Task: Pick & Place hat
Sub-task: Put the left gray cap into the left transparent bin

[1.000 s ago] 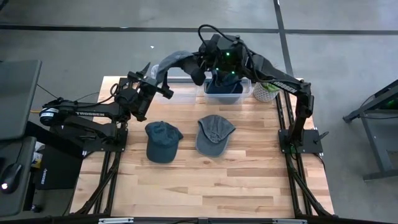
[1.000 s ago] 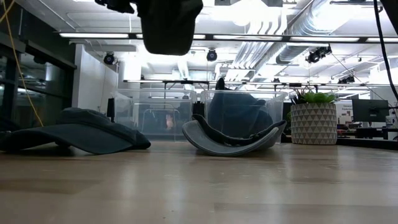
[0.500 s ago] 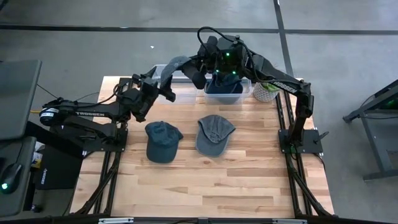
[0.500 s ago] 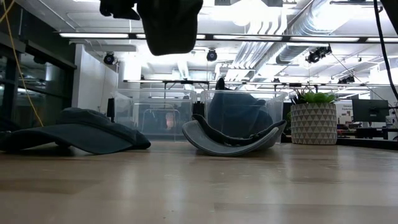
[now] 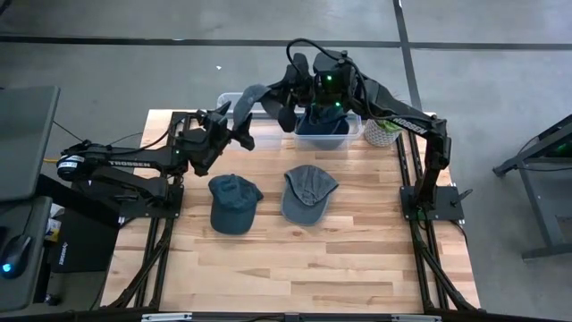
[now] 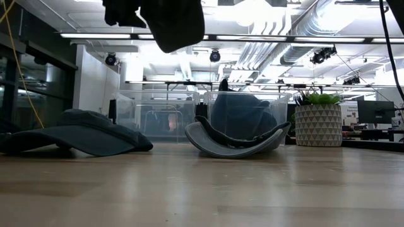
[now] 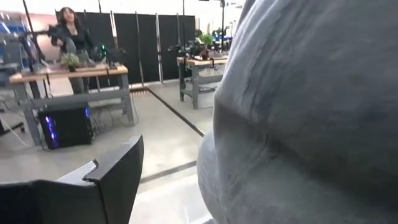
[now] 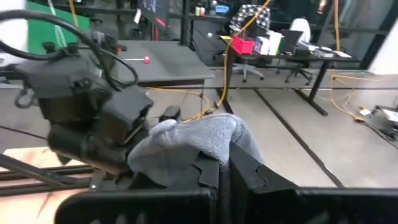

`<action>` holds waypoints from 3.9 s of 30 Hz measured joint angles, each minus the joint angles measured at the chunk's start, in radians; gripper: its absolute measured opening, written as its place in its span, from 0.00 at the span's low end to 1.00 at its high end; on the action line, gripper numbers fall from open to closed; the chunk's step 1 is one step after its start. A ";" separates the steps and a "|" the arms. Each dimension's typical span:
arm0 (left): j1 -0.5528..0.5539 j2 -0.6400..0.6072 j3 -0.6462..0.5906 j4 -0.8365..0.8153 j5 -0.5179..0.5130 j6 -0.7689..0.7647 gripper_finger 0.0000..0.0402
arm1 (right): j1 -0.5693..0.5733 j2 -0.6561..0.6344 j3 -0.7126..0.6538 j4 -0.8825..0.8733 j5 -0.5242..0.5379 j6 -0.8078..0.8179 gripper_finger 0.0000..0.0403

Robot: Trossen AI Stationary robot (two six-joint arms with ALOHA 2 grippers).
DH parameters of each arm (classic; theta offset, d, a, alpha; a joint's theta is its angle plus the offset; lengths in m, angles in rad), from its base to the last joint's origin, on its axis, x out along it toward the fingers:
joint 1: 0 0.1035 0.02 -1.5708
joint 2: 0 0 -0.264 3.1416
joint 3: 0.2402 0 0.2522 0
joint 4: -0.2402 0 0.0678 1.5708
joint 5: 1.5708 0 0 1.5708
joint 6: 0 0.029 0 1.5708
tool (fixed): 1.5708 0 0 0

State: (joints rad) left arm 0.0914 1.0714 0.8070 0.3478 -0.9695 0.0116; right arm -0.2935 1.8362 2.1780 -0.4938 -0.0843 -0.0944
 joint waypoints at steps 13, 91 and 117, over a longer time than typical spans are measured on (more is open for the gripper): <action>0.000 0.000 0.000 -0.035 0.040 -0.085 0.73 | 0.004 -0.005 0.000 0.018 -0.043 0.007 0.00; 0.201 -0.008 0.026 -0.248 0.224 -0.395 0.00 | -0.040 -0.190 0.001 -0.137 0.034 -0.119 0.55; 0.821 0.305 0.637 -1.200 1.180 -0.256 0.00 | -0.069 -0.267 0.000 -0.696 0.284 -0.065 0.54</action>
State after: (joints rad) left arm 0.9121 1.3762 1.4438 -0.8519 0.2101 -0.2441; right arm -0.3626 1.5688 2.1784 -1.1897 0.1997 -0.1589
